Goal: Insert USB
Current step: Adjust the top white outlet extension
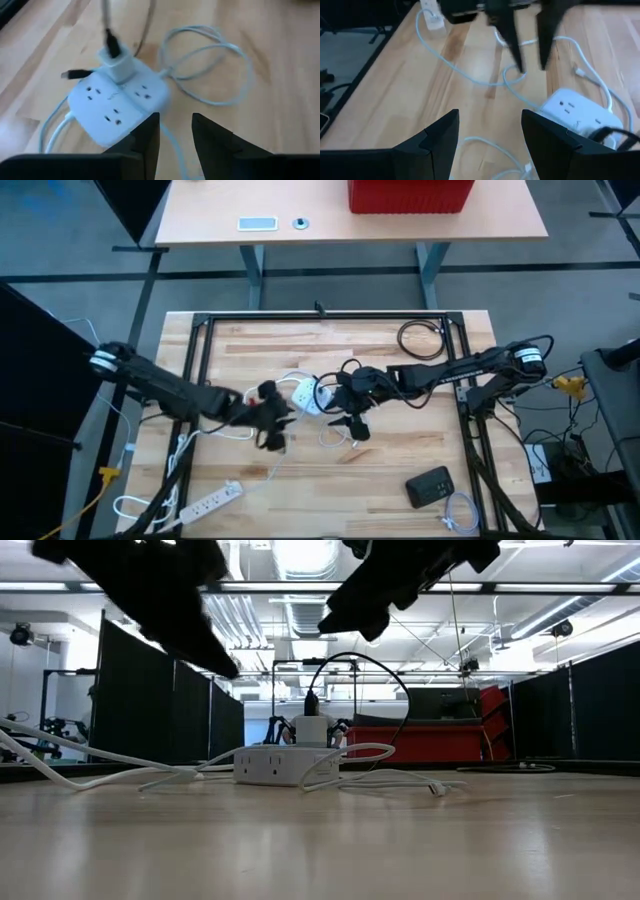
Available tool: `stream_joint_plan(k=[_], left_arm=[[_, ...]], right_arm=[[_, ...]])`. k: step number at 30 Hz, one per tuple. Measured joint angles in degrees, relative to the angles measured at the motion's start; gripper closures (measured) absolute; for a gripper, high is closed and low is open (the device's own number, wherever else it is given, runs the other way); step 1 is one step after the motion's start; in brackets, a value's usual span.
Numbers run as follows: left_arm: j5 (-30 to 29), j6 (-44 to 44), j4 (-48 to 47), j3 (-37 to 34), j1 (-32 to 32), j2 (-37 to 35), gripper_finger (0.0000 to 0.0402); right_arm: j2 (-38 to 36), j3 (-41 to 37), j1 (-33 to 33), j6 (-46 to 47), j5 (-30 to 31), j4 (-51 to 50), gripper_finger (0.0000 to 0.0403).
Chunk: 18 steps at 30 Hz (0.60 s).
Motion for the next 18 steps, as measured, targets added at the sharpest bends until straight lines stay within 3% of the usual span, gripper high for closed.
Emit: stream_joint_plan(k=[5, 18], left_arm=[[0.3, -2.4, 1.0, 0.0, 3.3, 4.3, 0.0297], [2.6, -16.3, 4.0, 0.0, 3.6, 12.8, 0.0286]], right_arm=[[0.0, 0.0, 0.0, 1.1, 1.7, -2.7, 0.0203], [-0.3, 0.0, -1.3, -1.1, 3.0, -3.2, 0.0203]])
